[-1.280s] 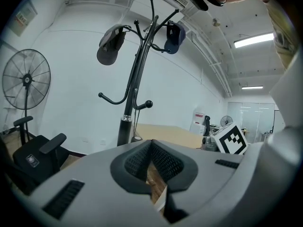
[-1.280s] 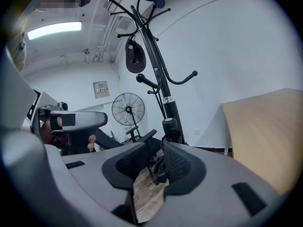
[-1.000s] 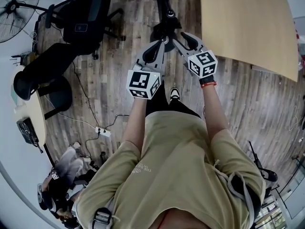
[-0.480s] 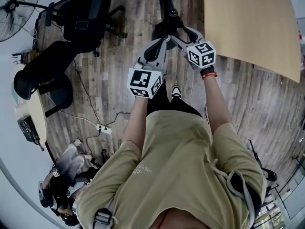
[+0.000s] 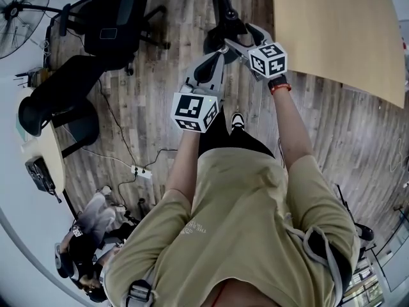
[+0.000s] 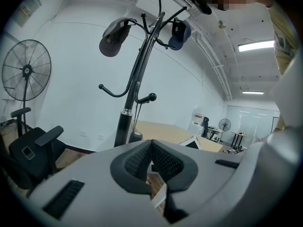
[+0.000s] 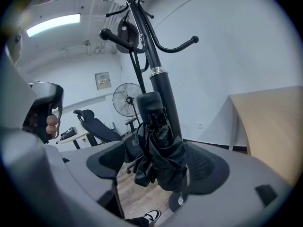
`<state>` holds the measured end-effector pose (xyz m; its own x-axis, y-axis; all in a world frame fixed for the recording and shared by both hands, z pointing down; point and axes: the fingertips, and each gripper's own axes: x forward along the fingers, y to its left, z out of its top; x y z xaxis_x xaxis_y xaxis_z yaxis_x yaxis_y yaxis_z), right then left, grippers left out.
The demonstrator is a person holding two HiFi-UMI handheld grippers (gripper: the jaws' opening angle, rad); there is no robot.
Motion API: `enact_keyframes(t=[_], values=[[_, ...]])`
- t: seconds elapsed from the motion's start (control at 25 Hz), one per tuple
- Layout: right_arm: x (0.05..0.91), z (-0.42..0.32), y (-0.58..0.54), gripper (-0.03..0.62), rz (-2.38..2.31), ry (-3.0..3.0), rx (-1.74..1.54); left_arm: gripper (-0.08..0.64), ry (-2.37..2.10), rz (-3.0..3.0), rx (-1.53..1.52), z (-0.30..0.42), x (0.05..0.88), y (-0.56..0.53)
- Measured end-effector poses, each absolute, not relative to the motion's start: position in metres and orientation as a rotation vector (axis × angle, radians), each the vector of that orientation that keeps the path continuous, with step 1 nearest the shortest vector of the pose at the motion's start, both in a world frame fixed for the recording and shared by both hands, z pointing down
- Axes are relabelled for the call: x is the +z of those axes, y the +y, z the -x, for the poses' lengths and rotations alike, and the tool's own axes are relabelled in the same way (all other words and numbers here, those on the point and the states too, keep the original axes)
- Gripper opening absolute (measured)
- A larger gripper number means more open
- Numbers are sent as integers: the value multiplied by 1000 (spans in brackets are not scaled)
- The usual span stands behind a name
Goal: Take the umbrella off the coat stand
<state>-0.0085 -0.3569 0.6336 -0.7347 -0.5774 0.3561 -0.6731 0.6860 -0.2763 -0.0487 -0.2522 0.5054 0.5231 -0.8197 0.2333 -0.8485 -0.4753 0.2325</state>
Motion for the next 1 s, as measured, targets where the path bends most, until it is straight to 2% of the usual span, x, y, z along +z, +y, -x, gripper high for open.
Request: enact_keyframes(t=[0.24, 0.8, 1.0], values=[[632, 17, -370, 422, -1006, -2678, 583, 23, -1395, -2438, 127, 53, 506, -250], [635, 44, -404, 420, -984, -2745, 498, 23, -1434, -2409, 129, 76, 511, -254], [637, 51, -403, 322, -934, -2758, 483, 23, -1424, -2414, 128, 77, 512, -258]])
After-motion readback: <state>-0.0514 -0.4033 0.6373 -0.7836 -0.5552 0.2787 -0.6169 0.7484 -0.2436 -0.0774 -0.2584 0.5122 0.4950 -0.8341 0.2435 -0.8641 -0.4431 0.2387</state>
